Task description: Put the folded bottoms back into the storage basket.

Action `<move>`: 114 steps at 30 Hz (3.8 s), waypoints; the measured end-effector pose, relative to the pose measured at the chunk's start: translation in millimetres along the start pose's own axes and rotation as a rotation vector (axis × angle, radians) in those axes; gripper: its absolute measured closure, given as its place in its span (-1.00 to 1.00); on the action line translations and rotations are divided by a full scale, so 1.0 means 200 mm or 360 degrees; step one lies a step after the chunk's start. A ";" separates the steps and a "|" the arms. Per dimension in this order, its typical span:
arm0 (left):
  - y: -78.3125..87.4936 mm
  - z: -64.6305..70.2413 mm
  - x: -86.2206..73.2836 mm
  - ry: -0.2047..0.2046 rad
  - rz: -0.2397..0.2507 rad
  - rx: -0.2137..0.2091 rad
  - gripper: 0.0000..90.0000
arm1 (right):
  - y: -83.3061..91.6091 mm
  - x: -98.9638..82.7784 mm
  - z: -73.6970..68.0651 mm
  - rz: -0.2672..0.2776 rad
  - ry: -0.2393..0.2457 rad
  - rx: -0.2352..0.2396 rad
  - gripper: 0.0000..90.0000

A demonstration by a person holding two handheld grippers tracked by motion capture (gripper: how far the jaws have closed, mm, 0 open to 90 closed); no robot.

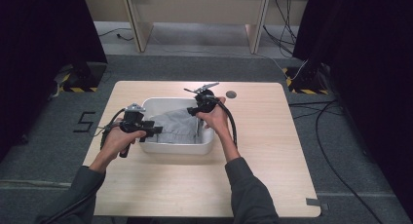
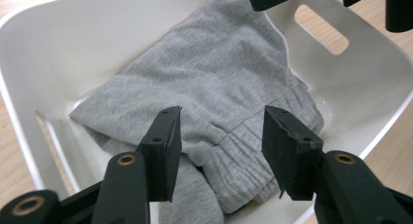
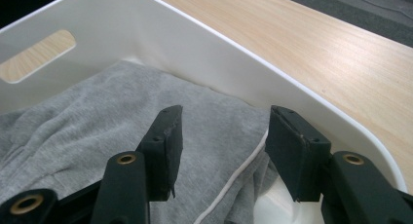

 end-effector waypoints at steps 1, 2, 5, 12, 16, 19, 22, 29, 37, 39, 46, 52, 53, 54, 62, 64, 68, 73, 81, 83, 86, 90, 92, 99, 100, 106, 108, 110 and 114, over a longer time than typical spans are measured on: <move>0.00 0.00 0.00 -0.0001 0.0001 -0.0004 0.08 | 0.00 0.00 0.00 0.0004 0.0001 0.0003 0.08; 0.00 0.01 0.00 -0.0001 0.0003 -0.0005 0.08 | 0.01 0.00 0.00 0.0008 0.0008 0.0001 0.09; -0.01 0.01 0.01 -0.0004 0.0003 -0.0013 0.09 | 0.01 0.00 -0.01 0.0011 0.0019 0.0003 0.12; 0.01 0.02 0.01 -0.0001 0.0032 -0.0028 0.08 | 0.04 0.01 -0.02 0.0016 0.0045 0.0006 0.14; 0.04 0.04 0.01 0.0013 0.0059 -0.0042 -0.01 | 0.08 0.01 -0.04 0.0035 0.0066 0.0026 0.09; 0.06 0.07 0.01 0.0007 0.0077 -0.0055 -0.09 | 0.12 0.01 -0.05 0.0054 0.0073 0.0044 0.03; 0.09 0.10 -0.01 -0.0012 0.0086 -0.0079 -0.16 | 0.16 0.00 -0.05 0.0066 0.0080 0.0051 0.00; 0.14 0.21 -0.06 -0.0052 0.0118 -0.0157 -0.23 | 0.26 -0.07 -0.02 0.0084 0.0085 0.0033 -0.04; 0.14 0.31 -0.13 -0.0106 0.0153 -0.0188 -0.24 | 0.36 -0.17 0.01 0.0115 0.0088 0.0029 -0.07; 0.14 0.33 -0.15 -0.0117 0.0155 -0.0184 -0.25 | 0.40 -0.19 0.01 0.0135 0.0077 0.0050 -0.08; 0.14 0.35 -0.22 -0.0115 0.0185 -0.0194 -0.30 | 0.50 -0.29 0.03 0.0193 0.0096 0.0042 -0.13; 0.13 0.37 -0.27 -0.0117 0.0234 -0.0211 -0.32 | 0.57 -0.37 0.05 0.0226 0.0083 0.0036 -0.15; 0.12 0.37 -0.27 -0.0117 0.0231 -0.0206 -0.32 | 0.58 -0.39 0.05 0.0227 0.0077 0.0037 -0.15; 0.12 0.37 -0.28 -0.0119 0.0234 -0.0201 -0.33 | 0.58 -0.40 0.05 0.0237 0.0075 0.0038 -0.15; 0.10 0.36 -0.35 -0.0140 0.0211 -0.0182 -0.39 | 0.65 -0.52 0.07 0.0275 0.0027 0.0045 -0.18; 0.09 0.36 -0.36 -0.0153 0.0194 -0.0173 -0.41 | 0.67 -0.55 0.07 0.0294 0.0012 0.0045 -0.19; 0.07 0.35 -0.40 -0.0171 0.0178 -0.0153 -0.43 | 0.70 -0.61 0.08 0.0311 -0.0008 0.0046 -0.20; 0.05 0.35 -0.42 -0.0185 0.0166 -0.0141 -0.44 | 0.72 -0.67 0.10 0.0321 -0.0005 0.0025 -0.20; 0.03 0.34 -0.47 -0.0185 0.0159 -0.0133 -0.45 | 0.76 -0.74 0.11 0.0352 -0.0031 0.0007 -0.21; 0.02 0.34 -0.49 -0.0191 0.0151 -0.0132 -0.45 | 0.76 -0.76 0.11 0.0353 -0.0041 -0.0002 -0.21; 0.02 0.34 -0.50 -0.0183 0.0153 -0.0128 -0.45 | 0.77 -0.79 0.12 0.0349 -0.0038 -0.0009 -0.21; 0.03 0.32 -0.53 -0.0169 0.0157 -0.0118 -0.45 | 0.78 -0.82 0.13 0.0342 -0.0041 -0.0019 -0.21; 0.04 0.32 -0.54 -0.0162 0.0161 -0.0109 -0.45 | 0.78 -0.84 0.13 0.0330 -0.0047 -0.0025 -0.22; 0.05 0.29 -0.57 -0.0147 0.0162 -0.0088 -0.45 | 0.79 -0.92 0.17 0.0318 -0.0074 -0.0039 -0.24; 0.05 0.29 -0.58 -0.0147 0.0161 -0.0085 -0.45 | 0.79 -0.93 0.17 0.0312 -0.0071 -0.0044 -0.25; 0.03 0.26 -0.63 -0.0132 0.0102 -0.0058 -0.46 | 0.76 -0.97 0.16 0.0272 -0.0050 -0.0033 -0.30; 0.03 0.25 -0.65 -0.0131 0.0079 -0.0042 -0.46 | 0.74 -1.00 0.15 0.0255 -0.0043 -0.0020 -0.33; 0.03 0.25 -0.67 -0.0122 0.0066 -0.0043 -0.46 | 0.74 -1.02 0.15 0.0241 -0.0030 -0.0015 -0.34; 0.03 0.24 -0.71 -0.0107 0.0056 -0.0044 -0.46 | 0.73 -1.06 0.15 0.0218 -0.0031 -0.0020 -0.34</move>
Point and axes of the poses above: each handheld gripper's, and its own axes: y roughly backward along the jaws, x roughly out of its top, z roughly to its right, the point moved 2 cm from there along -y, roughly forward along the jaws, and after that the axes turned 13 degrees about -x, right-handed, at the moved point
